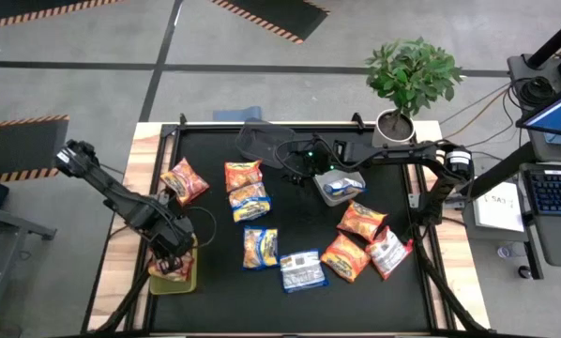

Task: Sort Maruchan noodles
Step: Put the red noodle pack into the yellow bin

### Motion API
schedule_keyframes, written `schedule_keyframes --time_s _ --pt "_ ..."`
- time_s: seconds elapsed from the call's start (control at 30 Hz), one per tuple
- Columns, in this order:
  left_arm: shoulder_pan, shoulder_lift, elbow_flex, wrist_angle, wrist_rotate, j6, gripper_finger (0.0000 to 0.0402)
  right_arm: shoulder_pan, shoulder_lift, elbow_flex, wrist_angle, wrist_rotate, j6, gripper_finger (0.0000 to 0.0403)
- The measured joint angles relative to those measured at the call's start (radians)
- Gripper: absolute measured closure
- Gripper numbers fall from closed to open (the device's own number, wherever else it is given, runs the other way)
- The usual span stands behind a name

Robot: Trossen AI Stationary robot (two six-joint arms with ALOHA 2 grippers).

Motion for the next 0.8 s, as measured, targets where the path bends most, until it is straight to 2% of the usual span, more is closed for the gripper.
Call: schedule_keyframes --time_s 0.33,0.57,0.63,0.8 --pt "0.000 0.019 -0.015 0.167 0.218 -0.148 0.0401 0.000 0.000 0.000 0.000 0.000 -0.001 0.0394" --pt "0.000 0.018 -0.012 0.167 0.216 -0.153 0.0401 0.000 0.000 -0.001 0.000 0.000 0.000 0.0394" --pt "0.000 0.017 0.010 0.146 0.187 -0.127 0.0401 0.000 0.000 -0.001 0.000 0.000 -0.001 0.0394" --pt "-0.002 0.017 0.059 -0.092 0.130 -0.104 0.0401 0.000 0.000 -0.001 0.007 0.000 -0.010 0.0394"
